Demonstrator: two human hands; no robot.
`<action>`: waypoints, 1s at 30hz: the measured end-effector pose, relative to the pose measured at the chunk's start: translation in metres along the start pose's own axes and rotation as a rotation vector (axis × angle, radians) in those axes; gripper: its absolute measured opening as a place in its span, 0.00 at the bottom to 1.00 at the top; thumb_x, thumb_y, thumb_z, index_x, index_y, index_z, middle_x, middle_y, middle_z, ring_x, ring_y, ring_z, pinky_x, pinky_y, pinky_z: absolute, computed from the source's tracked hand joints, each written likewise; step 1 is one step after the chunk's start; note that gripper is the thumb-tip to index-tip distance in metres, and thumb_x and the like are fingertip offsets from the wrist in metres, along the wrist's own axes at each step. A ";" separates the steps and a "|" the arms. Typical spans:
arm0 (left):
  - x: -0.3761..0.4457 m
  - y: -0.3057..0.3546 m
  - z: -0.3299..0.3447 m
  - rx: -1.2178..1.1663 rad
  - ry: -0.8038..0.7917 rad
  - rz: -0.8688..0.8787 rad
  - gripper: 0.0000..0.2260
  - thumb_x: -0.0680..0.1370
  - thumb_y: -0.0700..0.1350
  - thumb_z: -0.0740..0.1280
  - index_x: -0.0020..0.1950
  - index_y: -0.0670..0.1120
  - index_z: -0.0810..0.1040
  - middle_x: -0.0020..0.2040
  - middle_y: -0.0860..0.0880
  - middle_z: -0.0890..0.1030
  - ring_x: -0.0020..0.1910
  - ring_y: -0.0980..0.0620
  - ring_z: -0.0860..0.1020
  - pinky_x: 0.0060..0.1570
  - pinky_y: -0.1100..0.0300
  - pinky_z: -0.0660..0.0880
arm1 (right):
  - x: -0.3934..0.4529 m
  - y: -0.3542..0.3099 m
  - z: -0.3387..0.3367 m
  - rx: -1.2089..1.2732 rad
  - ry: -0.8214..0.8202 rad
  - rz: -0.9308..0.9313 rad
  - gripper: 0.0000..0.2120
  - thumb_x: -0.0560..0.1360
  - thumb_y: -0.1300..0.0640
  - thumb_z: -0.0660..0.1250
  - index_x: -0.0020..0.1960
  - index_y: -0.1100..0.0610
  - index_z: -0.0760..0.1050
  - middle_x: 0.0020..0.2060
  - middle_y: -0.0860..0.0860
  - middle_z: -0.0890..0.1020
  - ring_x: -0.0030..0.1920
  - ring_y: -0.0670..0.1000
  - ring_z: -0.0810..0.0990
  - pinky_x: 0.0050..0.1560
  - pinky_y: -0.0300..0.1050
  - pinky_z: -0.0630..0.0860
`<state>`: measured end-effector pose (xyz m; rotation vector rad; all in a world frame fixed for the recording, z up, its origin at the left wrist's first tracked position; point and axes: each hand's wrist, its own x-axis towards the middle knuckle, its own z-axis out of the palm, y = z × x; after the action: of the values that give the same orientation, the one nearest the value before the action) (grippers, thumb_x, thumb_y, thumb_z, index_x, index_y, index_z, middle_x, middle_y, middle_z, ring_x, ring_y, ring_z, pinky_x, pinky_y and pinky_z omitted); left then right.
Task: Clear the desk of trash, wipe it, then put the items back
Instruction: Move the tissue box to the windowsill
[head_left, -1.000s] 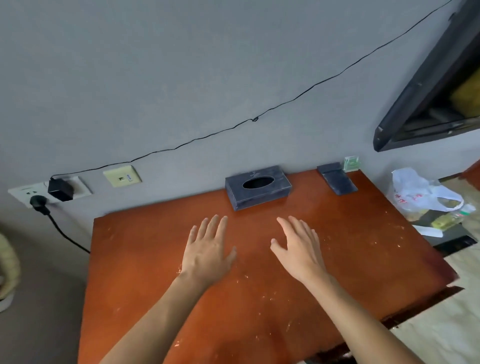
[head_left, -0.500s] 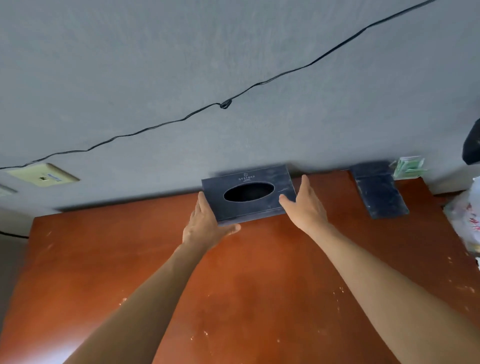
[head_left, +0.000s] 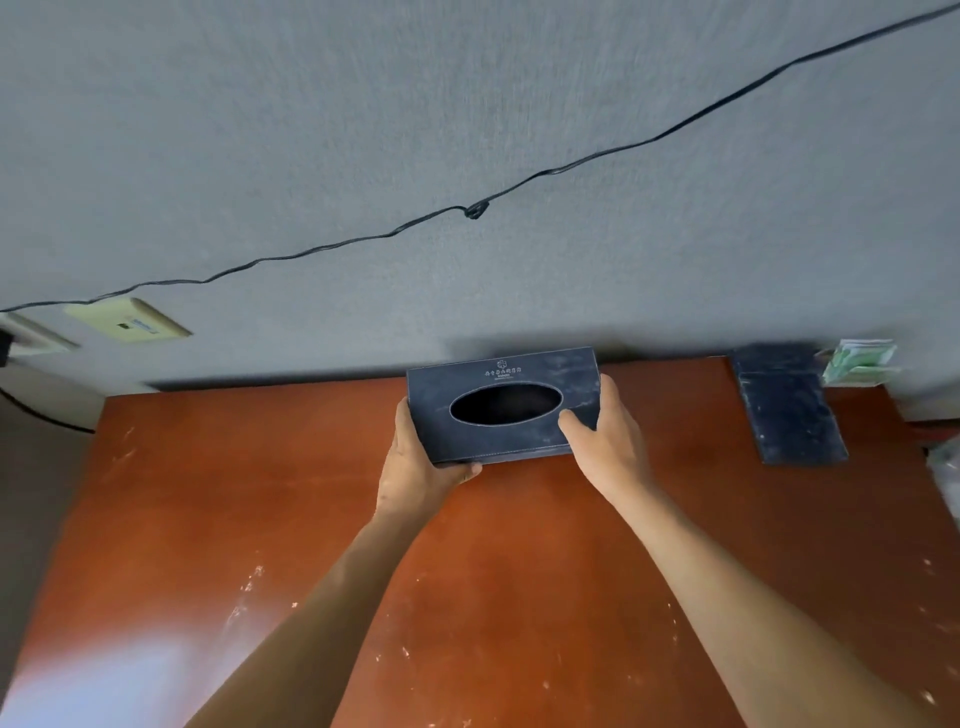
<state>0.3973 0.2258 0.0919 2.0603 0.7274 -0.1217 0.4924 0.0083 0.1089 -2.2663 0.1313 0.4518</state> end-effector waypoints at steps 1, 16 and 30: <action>-0.009 -0.002 -0.007 -0.028 0.011 0.010 0.49 0.65 0.50 0.84 0.76 0.58 0.57 0.67 0.58 0.76 0.63 0.51 0.77 0.55 0.53 0.77 | -0.010 -0.005 0.001 0.007 -0.002 -0.016 0.31 0.78 0.46 0.65 0.78 0.48 0.60 0.71 0.44 0.73 0.71 0.52 0.72 0.67 0.52 0.72; -0.171 -0.073 -0.221 -0.196 0.241 0.094 0.48 0.68 0.45 0.83 0.77 0.58 0.55 0.65 0.63 0.73 0.62 0.59 0.77 0.50 0.68 0.77 | -0.196 -0.159 0.076 0.094 -0.231 -0.313 0.26 0.70 0.51 0.69 0.66 0.41 0.67 0.57 0.40 0.80 0.55 0.46 0.79 0.52 0.46 0.72; -0.445 -0.283 -0.451 -0.185 0.687 -0.088 0.40 0.67 0.47 0.82 0.68 0.67 0.61 0.53 0.71 0.78 0.50 0.76 0.75 0.42 0.73 0.72 | -0.467 -0.274 0.300 -0.213 -0.582 -0.804 0.56 0.64 0.51 0.83 0.81 0.47 0.51 0.73 0.48 0.72 0.70 0.54 0.75 0.66 0.58 0.76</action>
<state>-0.2056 0.4997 0.3000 1.8832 1.1902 0.6106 0.0394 0.3899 0.2862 -2.0656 -1.1172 0.6667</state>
